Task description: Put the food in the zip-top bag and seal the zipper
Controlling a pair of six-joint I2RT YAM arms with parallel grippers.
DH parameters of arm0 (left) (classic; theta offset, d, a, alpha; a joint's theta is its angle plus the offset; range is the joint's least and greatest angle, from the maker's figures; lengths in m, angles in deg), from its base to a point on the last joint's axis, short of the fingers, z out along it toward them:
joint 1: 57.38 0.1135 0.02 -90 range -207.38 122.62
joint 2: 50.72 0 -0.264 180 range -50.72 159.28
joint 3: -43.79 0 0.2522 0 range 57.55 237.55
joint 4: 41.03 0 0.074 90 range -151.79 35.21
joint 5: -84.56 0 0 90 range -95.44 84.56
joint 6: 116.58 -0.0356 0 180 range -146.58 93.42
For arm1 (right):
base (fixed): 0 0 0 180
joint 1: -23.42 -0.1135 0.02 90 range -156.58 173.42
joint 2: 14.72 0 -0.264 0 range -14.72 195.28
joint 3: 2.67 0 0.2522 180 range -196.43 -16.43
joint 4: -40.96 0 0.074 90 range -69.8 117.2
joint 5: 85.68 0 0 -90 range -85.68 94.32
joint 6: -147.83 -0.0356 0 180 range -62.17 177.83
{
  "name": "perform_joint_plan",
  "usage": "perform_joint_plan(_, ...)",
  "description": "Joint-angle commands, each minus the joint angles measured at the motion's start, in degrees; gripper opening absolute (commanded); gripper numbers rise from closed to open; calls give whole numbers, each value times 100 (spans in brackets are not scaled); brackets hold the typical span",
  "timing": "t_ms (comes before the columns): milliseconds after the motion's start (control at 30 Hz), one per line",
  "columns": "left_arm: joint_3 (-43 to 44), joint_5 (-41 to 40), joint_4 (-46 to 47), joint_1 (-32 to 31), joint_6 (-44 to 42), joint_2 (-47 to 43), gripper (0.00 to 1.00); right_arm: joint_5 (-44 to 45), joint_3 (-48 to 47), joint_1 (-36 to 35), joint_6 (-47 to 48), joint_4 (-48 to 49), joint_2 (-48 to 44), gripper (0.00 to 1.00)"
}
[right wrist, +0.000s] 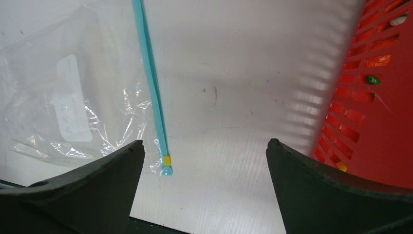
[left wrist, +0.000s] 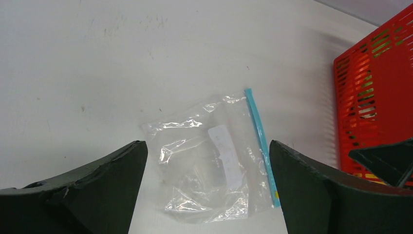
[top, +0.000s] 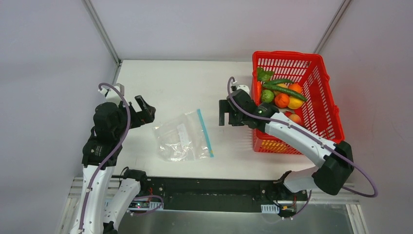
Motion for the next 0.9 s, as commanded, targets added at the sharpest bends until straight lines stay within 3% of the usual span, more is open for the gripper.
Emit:
perform_joint_plan(0,-134,12,-61,-28,25,61,100,236,194,132,-214,-351,-644,100)
perform_joint_plan(167,-199,152,-2,-33,87,133,100,-1094,429,115,-292,114,-755,100)
perform_joint_plan(233,-234,246,49,-29,146,174,100,-1438,386,22,-456,393,-555,95)
perform_joint_plan(433,-530,521,79,-24,368,238,100,-1140,-344,-479,-557,551,673,82)
perform_joint_plan(867,-1690,103,-35,-28,823,220,97,-1065,-1020,-525,-648,1095,2520,63)
